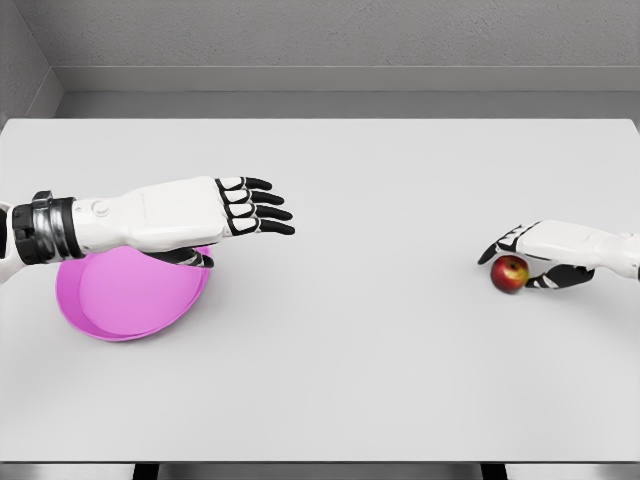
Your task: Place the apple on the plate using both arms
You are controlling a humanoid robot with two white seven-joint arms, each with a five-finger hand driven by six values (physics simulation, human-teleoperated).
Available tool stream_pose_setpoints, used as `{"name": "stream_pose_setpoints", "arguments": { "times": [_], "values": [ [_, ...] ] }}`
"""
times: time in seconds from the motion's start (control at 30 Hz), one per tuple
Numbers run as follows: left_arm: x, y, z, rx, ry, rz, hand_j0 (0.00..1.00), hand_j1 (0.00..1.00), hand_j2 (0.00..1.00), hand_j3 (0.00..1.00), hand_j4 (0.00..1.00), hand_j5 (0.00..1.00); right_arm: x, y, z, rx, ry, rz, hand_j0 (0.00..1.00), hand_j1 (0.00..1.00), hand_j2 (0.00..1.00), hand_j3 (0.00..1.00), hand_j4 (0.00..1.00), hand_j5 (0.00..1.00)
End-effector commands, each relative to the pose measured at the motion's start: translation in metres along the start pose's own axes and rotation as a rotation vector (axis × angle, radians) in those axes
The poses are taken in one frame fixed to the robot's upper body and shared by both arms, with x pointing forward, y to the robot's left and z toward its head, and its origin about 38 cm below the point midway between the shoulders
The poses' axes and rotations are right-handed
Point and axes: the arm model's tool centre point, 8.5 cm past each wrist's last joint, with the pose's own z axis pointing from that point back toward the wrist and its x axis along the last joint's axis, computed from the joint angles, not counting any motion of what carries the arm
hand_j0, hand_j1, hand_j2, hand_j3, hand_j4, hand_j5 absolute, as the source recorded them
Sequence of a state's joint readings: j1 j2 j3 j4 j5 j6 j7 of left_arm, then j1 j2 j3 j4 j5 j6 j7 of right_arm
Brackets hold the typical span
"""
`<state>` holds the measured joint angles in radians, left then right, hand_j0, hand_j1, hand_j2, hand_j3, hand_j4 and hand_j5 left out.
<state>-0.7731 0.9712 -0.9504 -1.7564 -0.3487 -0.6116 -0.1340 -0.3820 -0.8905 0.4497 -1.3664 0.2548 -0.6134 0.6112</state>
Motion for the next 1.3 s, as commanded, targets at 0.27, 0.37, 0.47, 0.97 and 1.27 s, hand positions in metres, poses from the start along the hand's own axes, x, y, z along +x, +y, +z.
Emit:
{"name": "stream_pose_setpoints", "arguments": {
  "times": [0.27,0.37,0.47,0.97,1.27],
  "values": [
    [0.0,0.001,0.001,0.004,0.001,0.005,1.0,1.0,1.0,1.0,1.0,1.0,0.003,0.0,-0.004,-0.011,-0.013,-0.008,0.69,0.69,0.69,0.69,0.69,0.69],
    [0.0,0.0,0.0,0.005,0.0,0.006,1.0,1.0,1.0,1.0,1.0,1.0,0.003,-0.001,-0.004,-0.012,-0.014,-0.009,0.66,0.66,0.66,0.66,0.66,0.66],
    [0.0,0.0,0.0,0.005,0.0,0.006,1.0,1.0,1.0,1.0,1.0,1.0,0.004,0.0,-0.006,-0.014,-0.017,-0.012,0.6,0.6,0.6,0.6,0.6,0.6],
    [0.0,0.0,0.0,0.005,0.0,0.006,1.0,1.0,1.0,1.0,1.0,1.0,0.007,-0.002,-0.011,-0.04,-0.04,-0.036,0.56,0.56,0.56,0.56,0.56,0.56],
    [0.0,0.0,0.0,0.005,0.0,0.006,1.0,1.0,1.0,1.0,1.0,1.0,0.009,-0.004,-0.011,-0.057,-0.058,-0.055,0.5,0.5,0.5,0.5,0.5,0.5]
  ]
}}
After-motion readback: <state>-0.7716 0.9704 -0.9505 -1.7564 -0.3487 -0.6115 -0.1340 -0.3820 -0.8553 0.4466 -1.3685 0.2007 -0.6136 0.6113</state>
